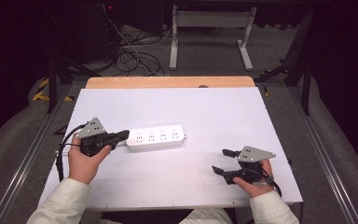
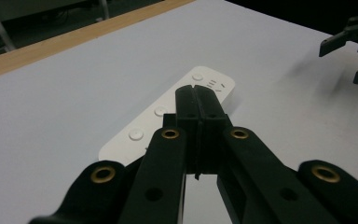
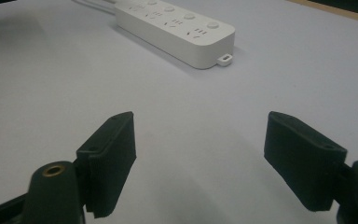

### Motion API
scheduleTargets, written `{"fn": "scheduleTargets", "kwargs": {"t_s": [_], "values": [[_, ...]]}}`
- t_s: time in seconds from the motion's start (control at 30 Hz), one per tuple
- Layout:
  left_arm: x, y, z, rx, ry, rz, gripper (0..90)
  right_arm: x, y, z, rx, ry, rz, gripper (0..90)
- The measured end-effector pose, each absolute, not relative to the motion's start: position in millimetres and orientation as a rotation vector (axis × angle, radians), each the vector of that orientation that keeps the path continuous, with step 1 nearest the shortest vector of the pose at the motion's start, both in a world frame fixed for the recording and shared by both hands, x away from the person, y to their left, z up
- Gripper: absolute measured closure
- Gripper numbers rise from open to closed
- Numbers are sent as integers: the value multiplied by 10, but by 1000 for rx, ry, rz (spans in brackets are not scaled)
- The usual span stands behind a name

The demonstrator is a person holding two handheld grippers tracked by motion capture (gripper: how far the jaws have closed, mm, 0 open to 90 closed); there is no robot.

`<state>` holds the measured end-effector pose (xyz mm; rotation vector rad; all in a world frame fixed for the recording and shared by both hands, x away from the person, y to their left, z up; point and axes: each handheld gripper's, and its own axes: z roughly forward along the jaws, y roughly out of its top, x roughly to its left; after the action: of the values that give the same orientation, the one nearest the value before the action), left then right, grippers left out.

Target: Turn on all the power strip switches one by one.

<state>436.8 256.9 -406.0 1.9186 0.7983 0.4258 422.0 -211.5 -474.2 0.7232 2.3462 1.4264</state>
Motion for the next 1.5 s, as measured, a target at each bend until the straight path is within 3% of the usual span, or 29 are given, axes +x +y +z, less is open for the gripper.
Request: {"fn": "scheduleTargets", "kwargs": {"t_s": [0.67, 1.5], "values": [[4966, 2329, -4318, 2048, 931, 401, 897, 4221, -2113, -4751, 718, 2361, 1423, 254], [5142, 2169, -4538, 2166, 979, 459, 897, 4230, -2116, -4768, 726, 2371, 1428, 250]]}}
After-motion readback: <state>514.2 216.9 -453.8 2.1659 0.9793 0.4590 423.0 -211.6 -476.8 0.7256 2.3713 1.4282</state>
